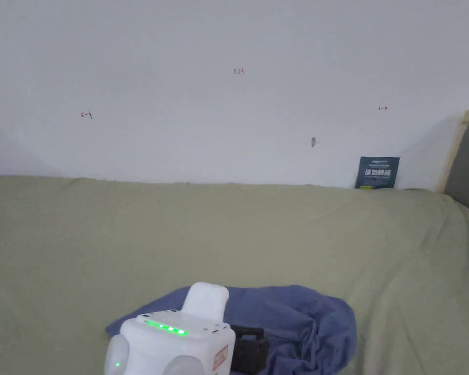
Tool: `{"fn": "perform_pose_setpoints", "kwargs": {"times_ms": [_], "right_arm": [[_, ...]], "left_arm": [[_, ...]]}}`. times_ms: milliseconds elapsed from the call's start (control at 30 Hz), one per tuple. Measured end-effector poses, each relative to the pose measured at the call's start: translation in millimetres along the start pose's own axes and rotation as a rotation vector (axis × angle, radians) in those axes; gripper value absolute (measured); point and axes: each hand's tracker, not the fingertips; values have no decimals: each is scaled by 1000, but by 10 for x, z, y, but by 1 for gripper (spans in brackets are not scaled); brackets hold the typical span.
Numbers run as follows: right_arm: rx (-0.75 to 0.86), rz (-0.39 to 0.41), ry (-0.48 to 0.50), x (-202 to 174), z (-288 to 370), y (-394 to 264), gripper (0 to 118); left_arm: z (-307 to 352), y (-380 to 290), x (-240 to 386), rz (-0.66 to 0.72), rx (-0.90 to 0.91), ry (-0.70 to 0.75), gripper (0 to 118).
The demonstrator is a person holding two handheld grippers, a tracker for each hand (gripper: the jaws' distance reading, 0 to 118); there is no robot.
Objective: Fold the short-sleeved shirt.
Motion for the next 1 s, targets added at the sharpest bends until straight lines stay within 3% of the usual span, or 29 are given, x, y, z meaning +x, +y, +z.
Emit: {"fn": "perform_pose_setpoints", "kwargs": {"times_ms": [67, 100, 167, 200, 233, 300, 667, 1000], "right_arm": [[6, 15, 38, -86, 61, 21, 0], [11, 24, 46, -140, 98, 29, 0], [15, 40, 60, -226, 137, 24, 0], [16, 46, 71, -270, 155, 20, 0], [18, 46, 79, -302, 167, 18, 0], [13, 47, 100, -369, 190, 13, 0], [27, 109, 126, -605, 271, 37, 0], [1, 112, 123, -650, 192, -27, 0]], "left_arm": [[550, -29, -179, 32, 46, 17, 108], [777, -87, -300, 60, 69, 35, 97], [1112, -217, -488, 88, 115, 80, 54], [1088, -340, -760, 90, 116, 121, 7], [1153, -408, -854, 87, 125, 151, 0], [1319, -556, -1091, 107, 161, 228, 0], [1748, -1075, -1361, 164, 208, 297, 0], [1265, -1095, -1574, 176, 45, 267, 0]]}}
